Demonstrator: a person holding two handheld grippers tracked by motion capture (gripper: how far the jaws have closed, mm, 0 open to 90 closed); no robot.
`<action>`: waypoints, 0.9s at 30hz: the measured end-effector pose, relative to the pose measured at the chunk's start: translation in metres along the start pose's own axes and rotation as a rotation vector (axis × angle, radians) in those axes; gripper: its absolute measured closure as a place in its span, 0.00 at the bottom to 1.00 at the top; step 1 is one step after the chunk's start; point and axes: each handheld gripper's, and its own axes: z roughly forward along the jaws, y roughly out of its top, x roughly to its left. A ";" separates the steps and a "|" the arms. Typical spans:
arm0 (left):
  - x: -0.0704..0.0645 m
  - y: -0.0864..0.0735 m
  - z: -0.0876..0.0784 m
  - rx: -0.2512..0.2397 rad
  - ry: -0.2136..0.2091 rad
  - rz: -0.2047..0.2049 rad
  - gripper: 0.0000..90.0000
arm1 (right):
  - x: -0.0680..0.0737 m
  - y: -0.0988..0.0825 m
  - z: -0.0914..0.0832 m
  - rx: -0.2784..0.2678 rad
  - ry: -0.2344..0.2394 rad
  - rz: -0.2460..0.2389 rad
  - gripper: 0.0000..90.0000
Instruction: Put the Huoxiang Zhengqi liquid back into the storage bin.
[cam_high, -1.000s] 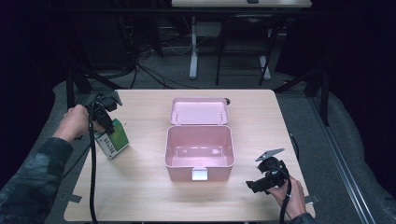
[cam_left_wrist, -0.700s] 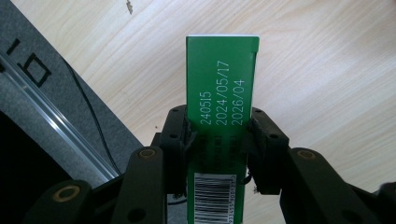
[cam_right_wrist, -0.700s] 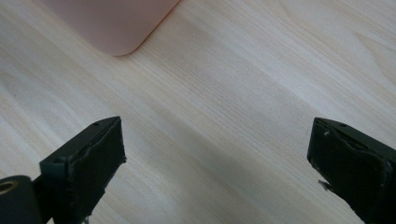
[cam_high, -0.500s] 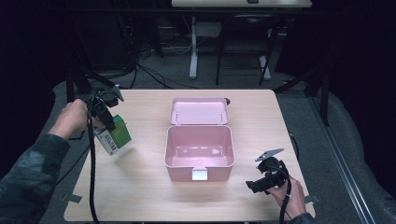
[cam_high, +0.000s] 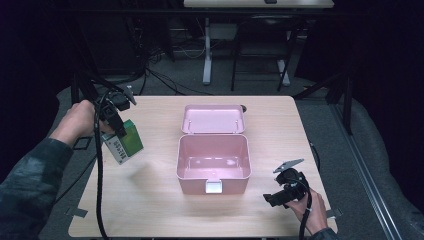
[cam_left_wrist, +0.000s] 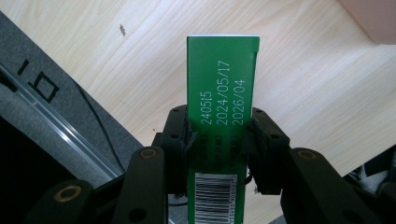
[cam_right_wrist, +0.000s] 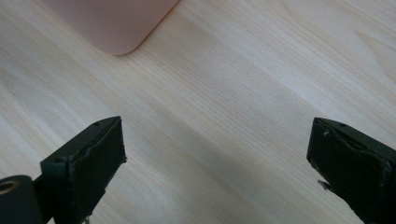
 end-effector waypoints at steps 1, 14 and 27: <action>-0.001 0.000 -0.002 -0.001 -0.002 0.006 0.71 | 0.000 0.000 0.000 -0.002 -0.001 0.000 0.04; -0.009 0.005 -0.029 -0.030 0.013 0.047 0.71 | 0.000 0.000 0.000 -0.002 -0.002 0.000 0.04; -0.016 0.009 -0.051 -0.034 0.033 0.076 0.71 | 0.000 0.000 0.000 -0.001 0.001 -0.002 0.04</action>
